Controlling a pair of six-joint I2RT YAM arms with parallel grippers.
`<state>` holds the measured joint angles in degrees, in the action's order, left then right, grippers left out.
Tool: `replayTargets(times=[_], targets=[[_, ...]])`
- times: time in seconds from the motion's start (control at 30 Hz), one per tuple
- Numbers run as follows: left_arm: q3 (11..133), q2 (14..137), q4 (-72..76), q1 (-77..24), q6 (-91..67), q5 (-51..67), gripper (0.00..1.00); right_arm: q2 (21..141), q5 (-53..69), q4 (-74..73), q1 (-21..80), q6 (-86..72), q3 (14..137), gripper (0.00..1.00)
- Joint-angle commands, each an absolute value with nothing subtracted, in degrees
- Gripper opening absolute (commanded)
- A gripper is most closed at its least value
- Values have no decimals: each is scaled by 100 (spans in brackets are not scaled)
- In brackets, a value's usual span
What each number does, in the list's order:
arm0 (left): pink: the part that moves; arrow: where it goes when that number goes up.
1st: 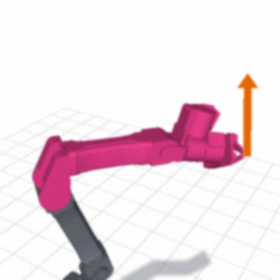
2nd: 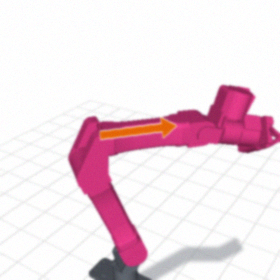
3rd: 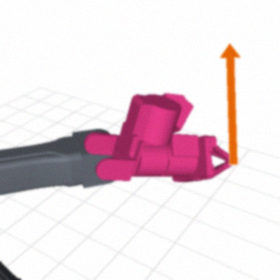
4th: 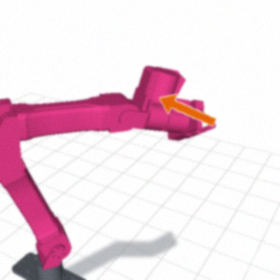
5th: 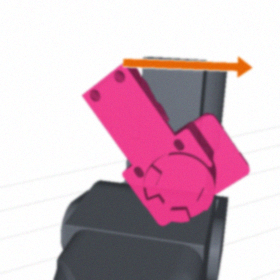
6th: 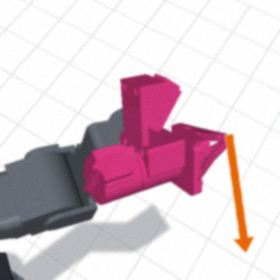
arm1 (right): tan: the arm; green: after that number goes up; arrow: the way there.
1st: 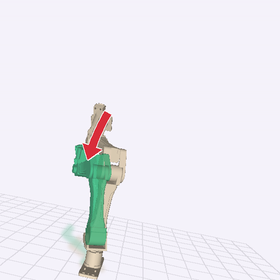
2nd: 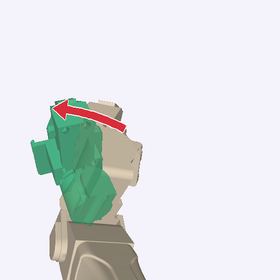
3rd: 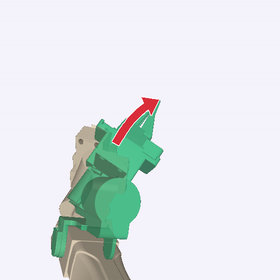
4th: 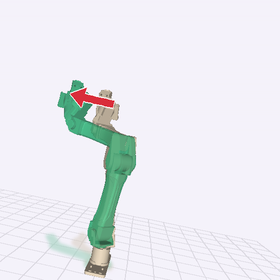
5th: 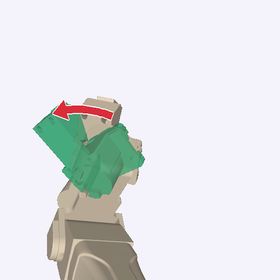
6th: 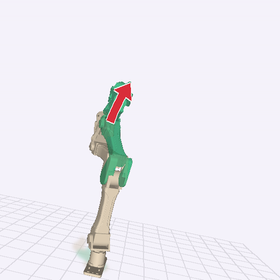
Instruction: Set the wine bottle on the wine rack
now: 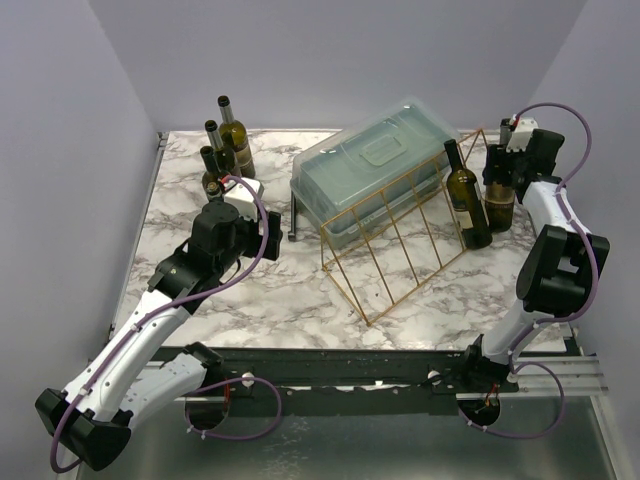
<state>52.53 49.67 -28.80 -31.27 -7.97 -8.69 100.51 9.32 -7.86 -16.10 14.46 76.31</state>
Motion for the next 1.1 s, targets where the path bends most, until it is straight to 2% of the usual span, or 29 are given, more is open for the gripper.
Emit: replayTargets(times=[0.0, 0.17, 0.2, 0.23, 0.27, 0.77, 1.07], targets=[[5186, 4883, -2773, -3146, -768, -897, 99, 9902, 1050, -608, -1560, 1349, 7571, 68], [5168, 4852, -2777, -3146, -773, -879, 99, 9946, 1078, -768, -1538, 1241, 7678, 75], [5162, 4838, -2773, -3146, -767, -887, 99, 9970, 1083, -826, -1530, 1231, 7728, 79], [5159, 4835, -2772, -3146, -769, -896, 99, 9994, 1087, -899, -1521, 1239, 7775, 93], [5160, 4819, -2773, -3140, -765, -896, 99, 10018, 1088, -959, -1506, 1252, 7826, 100], [5108, 4840, -2744, -3103, -835, -747, 99, 9555, 650, -1310, -1354, 1098, 7747, 100], [5075, 4946, -2749, -3098, -835, -800, 99, 9221, 420, -1647, -1349, 216, 7935, 100]])
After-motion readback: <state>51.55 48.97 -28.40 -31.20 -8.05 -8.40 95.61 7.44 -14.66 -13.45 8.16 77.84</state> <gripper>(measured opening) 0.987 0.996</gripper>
